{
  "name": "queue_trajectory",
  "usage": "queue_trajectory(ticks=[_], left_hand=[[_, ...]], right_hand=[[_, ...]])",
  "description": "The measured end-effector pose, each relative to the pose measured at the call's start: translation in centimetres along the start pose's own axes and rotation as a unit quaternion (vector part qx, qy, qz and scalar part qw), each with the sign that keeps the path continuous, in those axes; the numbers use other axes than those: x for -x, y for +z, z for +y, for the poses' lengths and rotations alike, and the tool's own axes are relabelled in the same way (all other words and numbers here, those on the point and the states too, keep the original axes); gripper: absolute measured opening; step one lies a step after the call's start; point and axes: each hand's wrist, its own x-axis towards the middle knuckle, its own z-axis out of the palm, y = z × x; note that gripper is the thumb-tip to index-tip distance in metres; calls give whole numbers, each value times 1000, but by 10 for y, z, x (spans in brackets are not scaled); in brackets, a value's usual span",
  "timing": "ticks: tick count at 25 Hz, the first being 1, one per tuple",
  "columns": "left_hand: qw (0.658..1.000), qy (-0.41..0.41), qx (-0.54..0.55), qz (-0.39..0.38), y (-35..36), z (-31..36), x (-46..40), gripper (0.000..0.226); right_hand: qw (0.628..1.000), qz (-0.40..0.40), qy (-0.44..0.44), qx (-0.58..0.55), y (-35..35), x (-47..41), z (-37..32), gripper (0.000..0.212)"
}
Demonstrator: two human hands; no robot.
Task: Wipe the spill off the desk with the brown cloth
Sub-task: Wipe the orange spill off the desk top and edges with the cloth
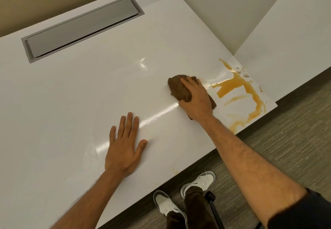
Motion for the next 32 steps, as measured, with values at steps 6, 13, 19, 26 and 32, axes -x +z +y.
queue_trajectory(ticks=[6,13,19,26,32], left_hand=[[1000,-1,21,11,0,-1,-1,73],[1000,-5,19,10,0,1,0,75],[1000,-6,14,11,1,0,0,71],[1000,-10,13,2,0,1,0,74],[1000,-9,14,6,0,1,-2,74]], right_hand=[[987,-75,-113,-84,28,90,-1,53],[968,-124,-149,-160,45,199,0,45],[918,-10,127,-376,-25,148,-11,66],[938,206,117,-253,-78,14,8,52],[989,89,103,49,-28,-18,52,80]])
